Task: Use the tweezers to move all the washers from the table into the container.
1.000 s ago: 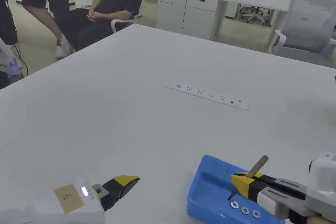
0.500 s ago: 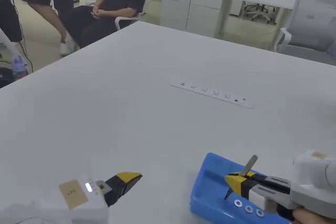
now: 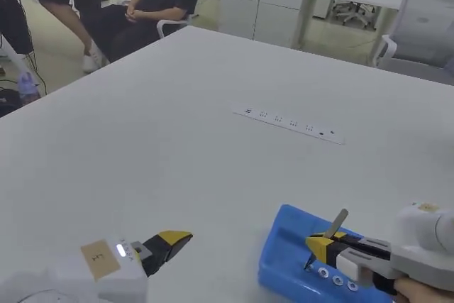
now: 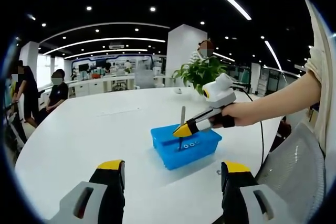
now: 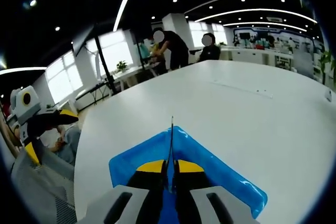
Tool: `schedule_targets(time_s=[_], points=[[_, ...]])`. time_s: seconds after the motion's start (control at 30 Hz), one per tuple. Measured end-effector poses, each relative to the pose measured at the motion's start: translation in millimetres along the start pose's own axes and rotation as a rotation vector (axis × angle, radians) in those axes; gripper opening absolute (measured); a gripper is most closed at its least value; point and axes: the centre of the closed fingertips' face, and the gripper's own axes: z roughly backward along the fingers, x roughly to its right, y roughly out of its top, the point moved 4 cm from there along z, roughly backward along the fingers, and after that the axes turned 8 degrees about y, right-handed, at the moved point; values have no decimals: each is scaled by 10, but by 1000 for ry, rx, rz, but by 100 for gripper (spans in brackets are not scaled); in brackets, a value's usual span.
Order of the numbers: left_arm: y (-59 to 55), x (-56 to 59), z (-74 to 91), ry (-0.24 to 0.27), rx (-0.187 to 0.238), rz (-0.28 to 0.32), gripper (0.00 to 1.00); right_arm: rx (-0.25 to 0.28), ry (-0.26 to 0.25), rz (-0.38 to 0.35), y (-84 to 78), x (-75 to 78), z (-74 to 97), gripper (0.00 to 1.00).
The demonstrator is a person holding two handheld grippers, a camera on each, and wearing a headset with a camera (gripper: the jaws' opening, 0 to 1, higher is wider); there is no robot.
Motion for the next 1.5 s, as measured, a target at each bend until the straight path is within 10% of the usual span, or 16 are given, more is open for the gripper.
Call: schedule_targets(time_s=[0.67,1.5], points=[[4,6,-1,-4,0,-3,76,167,76,5,319,-489,308,4],[-2,30,1,-14,-6,-5,76,105,160,-92,-273,-896,583,4]])
